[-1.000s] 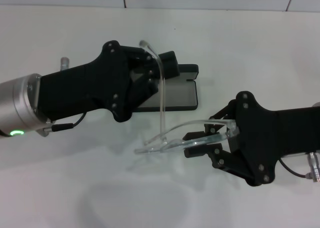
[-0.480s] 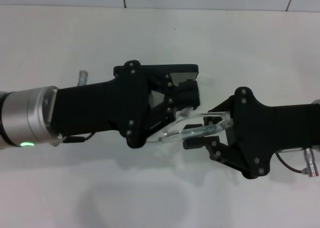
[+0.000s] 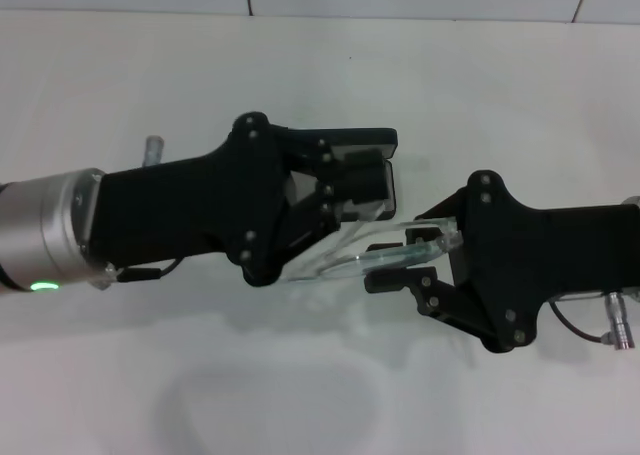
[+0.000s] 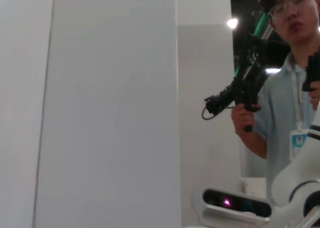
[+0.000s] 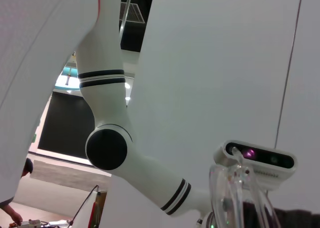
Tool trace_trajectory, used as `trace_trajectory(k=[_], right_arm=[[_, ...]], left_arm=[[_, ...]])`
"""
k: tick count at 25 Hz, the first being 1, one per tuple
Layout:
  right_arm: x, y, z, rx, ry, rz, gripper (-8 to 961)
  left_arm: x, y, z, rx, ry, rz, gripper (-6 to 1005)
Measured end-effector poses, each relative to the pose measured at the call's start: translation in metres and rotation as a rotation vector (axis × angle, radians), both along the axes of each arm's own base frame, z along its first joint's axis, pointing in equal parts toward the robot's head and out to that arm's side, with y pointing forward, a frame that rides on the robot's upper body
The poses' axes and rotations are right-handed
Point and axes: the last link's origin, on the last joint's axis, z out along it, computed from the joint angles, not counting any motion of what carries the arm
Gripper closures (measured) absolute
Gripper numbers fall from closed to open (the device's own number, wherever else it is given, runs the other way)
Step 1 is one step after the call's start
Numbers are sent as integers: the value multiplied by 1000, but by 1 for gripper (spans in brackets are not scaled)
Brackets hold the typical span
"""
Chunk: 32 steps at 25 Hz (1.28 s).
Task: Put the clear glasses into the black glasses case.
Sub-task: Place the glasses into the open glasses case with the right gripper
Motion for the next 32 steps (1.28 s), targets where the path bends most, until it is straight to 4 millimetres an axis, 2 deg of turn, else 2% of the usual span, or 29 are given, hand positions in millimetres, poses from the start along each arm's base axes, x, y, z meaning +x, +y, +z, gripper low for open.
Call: trace_trajectory(k=[7,13,17,23,27,32], right_arm=[[0,5,1,-14,-23,-46,899],[-11,42,22,-30,-181,-254,900],[-40,70,33,9,-480,-350,900],[-95,110,30,162,-978,-419,899],[-126,122,15,181,-1158,-398,899],[-146,127,-6,196,-1270,-389,900]], left_arm=[[-19,5,23,115,-53,110,940],[-49,-9,33,153,-40,215,940],[-67,-23,35,153,-18,272,940],[-72,-29,30,129,16,283,940],[-74,-31,26,112,38,282,940],[-79,-36,24,100,53,297,940]])
